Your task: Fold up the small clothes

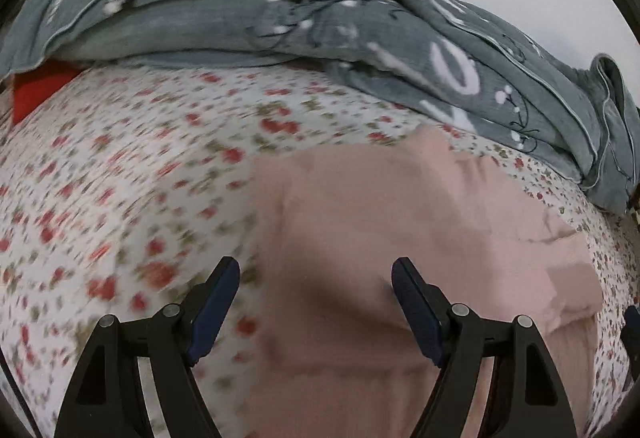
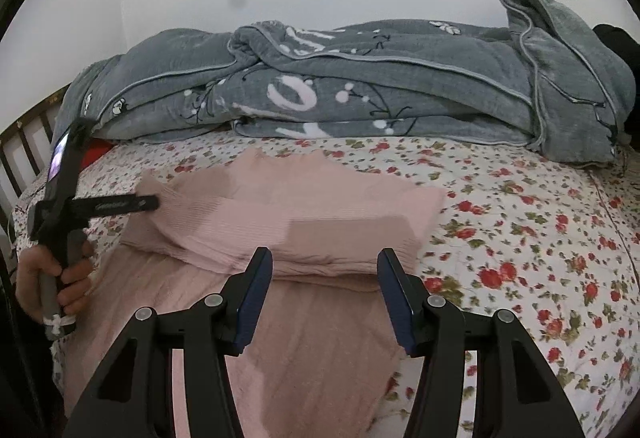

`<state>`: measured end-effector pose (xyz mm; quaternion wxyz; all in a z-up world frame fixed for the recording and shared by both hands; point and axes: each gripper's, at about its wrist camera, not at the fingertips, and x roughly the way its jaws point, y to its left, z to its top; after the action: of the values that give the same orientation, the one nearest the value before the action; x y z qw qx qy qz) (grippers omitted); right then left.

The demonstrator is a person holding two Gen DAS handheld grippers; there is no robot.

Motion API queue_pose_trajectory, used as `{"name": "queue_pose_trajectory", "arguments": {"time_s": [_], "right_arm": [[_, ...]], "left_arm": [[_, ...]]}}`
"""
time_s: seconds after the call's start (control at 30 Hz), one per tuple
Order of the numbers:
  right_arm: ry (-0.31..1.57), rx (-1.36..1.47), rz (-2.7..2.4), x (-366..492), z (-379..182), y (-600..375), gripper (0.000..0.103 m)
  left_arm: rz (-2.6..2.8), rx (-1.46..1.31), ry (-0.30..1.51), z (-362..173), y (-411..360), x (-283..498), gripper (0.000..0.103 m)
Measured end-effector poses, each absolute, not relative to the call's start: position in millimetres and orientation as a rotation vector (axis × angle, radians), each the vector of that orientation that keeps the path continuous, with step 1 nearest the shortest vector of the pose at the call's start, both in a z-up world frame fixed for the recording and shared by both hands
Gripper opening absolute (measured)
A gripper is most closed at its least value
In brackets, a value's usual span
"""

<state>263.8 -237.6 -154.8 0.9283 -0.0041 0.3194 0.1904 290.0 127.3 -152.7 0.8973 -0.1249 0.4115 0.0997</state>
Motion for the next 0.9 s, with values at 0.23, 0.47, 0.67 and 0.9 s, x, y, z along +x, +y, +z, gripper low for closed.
{"name": "queue_pose_trajectory", "arguments": {"time_s": [0.23, 0.47, 0.67, 0.9], "right_arm": [[0.634, -0.006, 0.391, 260.1, -158.3, -246.3, 0.054], [0.675, -0.014, 0.311, 278.8, -167.8, -262.4, 0.054], [0.762, 0.056, 0.26, 306.5, -183.3, -271.3, 0.054], [0.819, 0.029, 0.225, 341.5, -191.8, -257.3, 0.054]], "left_arm": [[0.152, -0.313, 0.816, -148.5, 143.3, 259.5, 0.077], [0.118, -0.291, 0.827, -155.6, 140.2, 286.5, 0.049], [0.075, -0.238, 0.836, -169.8, 135.8, 286.9, 0.025], [0.084, -0.23, 0.833, -164.5, 152.2, 305.9, 0.063]]}}
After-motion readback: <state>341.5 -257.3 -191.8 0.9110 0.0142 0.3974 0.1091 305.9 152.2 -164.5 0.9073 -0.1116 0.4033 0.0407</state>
